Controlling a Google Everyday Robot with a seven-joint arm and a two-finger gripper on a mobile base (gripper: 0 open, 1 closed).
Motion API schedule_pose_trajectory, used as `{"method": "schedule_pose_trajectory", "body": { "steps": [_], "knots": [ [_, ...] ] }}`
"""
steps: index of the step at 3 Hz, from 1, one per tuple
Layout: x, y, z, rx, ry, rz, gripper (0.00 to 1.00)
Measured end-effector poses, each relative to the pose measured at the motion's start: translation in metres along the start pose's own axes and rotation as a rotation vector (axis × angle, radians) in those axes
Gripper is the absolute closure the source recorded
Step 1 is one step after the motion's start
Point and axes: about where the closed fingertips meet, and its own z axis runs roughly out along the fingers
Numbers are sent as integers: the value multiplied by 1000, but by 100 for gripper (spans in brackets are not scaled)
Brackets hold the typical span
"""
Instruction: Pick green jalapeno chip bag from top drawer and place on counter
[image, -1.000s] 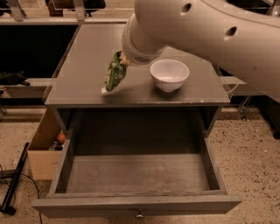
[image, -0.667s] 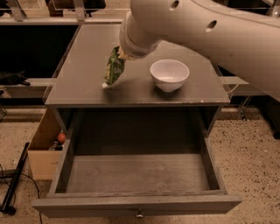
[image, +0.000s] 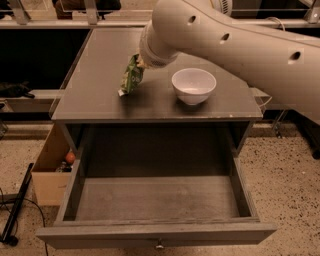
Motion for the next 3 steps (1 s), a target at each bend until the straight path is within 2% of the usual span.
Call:
{"method": "schedule_pose_trajectory", "body": {
  "steps": [2, 3],
  "knots": [
    [3, 19, 26, 26, -41, 91, 100],
    [3, 19, 27, 27, -43, 94, 81]
  ]
}}
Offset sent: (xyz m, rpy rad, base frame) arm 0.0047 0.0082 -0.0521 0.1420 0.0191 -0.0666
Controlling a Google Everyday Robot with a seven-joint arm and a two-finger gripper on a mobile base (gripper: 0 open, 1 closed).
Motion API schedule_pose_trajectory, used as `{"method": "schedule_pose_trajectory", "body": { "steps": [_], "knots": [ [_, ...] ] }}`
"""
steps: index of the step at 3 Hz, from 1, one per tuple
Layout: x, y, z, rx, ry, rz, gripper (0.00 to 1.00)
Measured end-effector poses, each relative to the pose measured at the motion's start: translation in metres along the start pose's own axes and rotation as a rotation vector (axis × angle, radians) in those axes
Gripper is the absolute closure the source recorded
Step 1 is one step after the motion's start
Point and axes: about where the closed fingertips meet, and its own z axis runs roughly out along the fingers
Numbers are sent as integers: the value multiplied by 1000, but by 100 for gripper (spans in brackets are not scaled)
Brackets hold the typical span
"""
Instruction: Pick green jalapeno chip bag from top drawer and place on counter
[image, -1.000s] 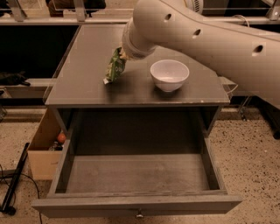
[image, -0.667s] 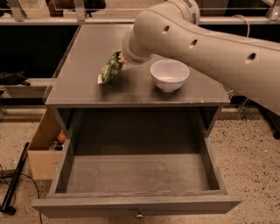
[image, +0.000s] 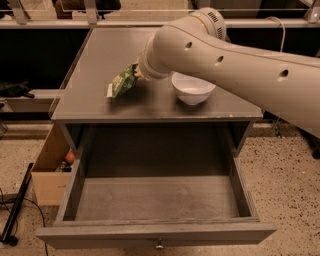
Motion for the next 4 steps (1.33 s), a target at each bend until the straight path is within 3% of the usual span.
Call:
{"method": "schedule_pose_trajectory", "body": {
  "steps": [1, 3, 4],
  "knots": [
    [0, 0, 0, 0, 0, 0, 50],
    [0, 0, 0, 0, 0, 0, 4],
    [0, 0, 0, 0, 0, 0, 0]
  ]
}}
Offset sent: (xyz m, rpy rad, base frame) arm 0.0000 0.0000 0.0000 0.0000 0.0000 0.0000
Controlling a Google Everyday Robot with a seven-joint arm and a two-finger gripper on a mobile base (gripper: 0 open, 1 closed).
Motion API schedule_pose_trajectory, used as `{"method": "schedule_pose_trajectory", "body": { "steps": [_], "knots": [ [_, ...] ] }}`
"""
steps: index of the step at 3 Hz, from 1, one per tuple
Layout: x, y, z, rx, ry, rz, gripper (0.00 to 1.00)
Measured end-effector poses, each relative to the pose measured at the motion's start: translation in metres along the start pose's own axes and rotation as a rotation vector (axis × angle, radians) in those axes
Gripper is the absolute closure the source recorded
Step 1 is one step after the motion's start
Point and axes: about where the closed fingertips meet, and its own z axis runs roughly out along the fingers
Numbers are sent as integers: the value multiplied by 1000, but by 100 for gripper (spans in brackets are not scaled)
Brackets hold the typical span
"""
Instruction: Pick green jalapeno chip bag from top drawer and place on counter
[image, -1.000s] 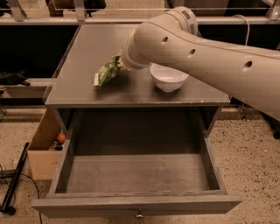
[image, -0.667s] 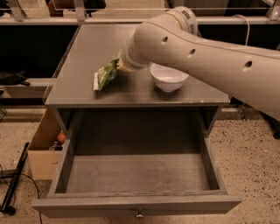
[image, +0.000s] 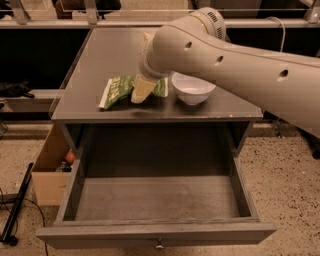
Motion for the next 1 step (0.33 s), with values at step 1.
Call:
{"method": "schedule_pose_trajectory", "body": {
  "steps": [1],
  "knots": [
    [0, 0, 0, 0, 0, 0, 0]
  ]
}}
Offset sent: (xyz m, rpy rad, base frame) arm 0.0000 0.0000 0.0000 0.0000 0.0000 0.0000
